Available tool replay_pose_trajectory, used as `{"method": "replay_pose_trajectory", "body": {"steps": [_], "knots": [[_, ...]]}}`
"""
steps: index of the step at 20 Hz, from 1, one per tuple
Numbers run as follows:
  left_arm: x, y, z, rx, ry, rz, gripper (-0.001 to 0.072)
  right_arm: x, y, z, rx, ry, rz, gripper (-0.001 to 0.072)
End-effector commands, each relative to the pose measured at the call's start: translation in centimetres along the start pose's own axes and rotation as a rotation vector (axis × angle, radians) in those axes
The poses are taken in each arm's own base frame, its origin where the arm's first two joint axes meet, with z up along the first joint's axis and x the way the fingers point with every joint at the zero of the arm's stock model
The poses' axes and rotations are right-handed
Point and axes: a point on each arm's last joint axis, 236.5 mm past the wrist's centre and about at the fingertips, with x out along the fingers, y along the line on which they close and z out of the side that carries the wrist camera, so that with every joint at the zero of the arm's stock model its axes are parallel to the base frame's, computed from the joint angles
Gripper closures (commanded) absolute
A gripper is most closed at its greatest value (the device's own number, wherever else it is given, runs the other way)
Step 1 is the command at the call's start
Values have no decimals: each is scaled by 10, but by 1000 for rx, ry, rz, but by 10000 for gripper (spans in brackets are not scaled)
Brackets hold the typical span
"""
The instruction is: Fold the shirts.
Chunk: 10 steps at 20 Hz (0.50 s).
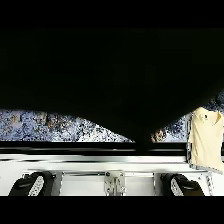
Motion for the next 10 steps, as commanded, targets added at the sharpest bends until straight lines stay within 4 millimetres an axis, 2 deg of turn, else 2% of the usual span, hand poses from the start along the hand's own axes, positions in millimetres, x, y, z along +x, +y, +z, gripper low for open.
{"method": "replay_pose_trajectory", "body": {"steps": [1, 3, 5, 8, 10], "knots": [[0, 8, -51, -26, 198, 23, 668, -4, -3, -12, 0, 59, -20, 654], [10, 38, -85, -74, 294, 114, 668, 20, -6, -53, 57, 201, 15, 655], [21, 71, -131, -120, 409, 202, 668, 51, -5, -116, 169, 409, 77, 655], [45, 103, -229, -214, 638, 241, 668, 103, -12, -212, 325, 674, 122, 655], [64, 123, -298, -291, 758, 259, 668, 151, -21, -277, 401, 774, 129, 655]]}}
